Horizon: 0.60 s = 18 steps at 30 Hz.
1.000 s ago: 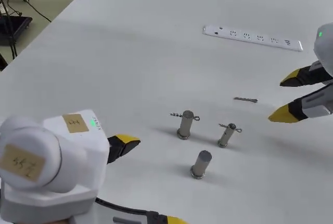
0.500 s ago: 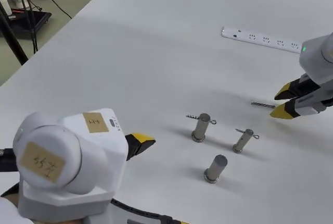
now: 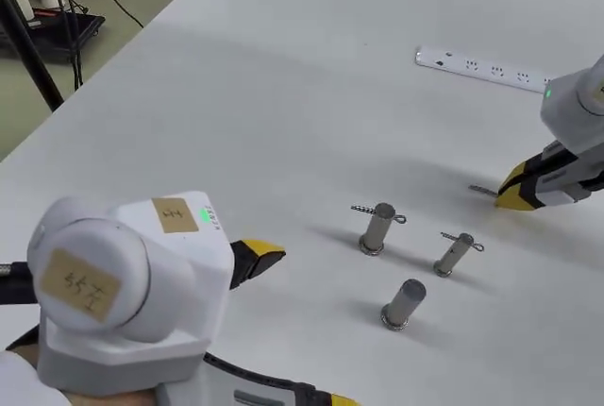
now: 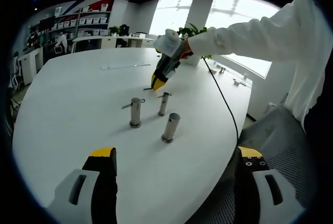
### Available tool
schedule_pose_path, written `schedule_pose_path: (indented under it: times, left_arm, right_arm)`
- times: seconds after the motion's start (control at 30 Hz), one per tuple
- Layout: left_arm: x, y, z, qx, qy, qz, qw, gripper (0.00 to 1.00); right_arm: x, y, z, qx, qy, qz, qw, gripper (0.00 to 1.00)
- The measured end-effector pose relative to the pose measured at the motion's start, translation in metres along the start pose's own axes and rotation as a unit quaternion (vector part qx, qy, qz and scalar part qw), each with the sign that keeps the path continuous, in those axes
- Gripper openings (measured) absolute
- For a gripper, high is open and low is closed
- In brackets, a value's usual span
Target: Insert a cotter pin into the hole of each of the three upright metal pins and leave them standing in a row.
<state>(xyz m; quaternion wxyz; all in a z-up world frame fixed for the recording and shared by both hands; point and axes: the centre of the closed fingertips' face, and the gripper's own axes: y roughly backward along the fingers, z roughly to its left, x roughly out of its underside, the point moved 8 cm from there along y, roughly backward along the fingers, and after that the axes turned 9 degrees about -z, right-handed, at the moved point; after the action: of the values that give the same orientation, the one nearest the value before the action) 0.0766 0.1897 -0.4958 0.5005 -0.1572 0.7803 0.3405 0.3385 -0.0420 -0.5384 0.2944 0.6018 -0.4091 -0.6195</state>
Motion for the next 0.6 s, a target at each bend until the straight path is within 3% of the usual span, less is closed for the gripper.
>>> schedule_pose_path:
  times: [0.33,0.43,0.6]
  left_arm:
    - [0.0034,0.0034,0.0021,-0.007,0.010,-0.005,0.9999,0.92]
    - [0.0033,0.0046,0.0033,-0.010,0.015,-0.008,0.9998,0.92]
    - [0.0038,0.0057,0.0059,-0.014,0.014,-0.007,0.9998,0.92]
  right_arm:
    - [-0.0032,-0.0016,0.0000,-0.003,0.010,0.029,0.9995,0.00]
    - [-0.0060,-0.0033,0.0021,0.005,0.041,0.043,0.9982,0.00]
    - [-0.0084,-0.0023,0.0055,0.012,0.035,0.052,0.9980,0.00]
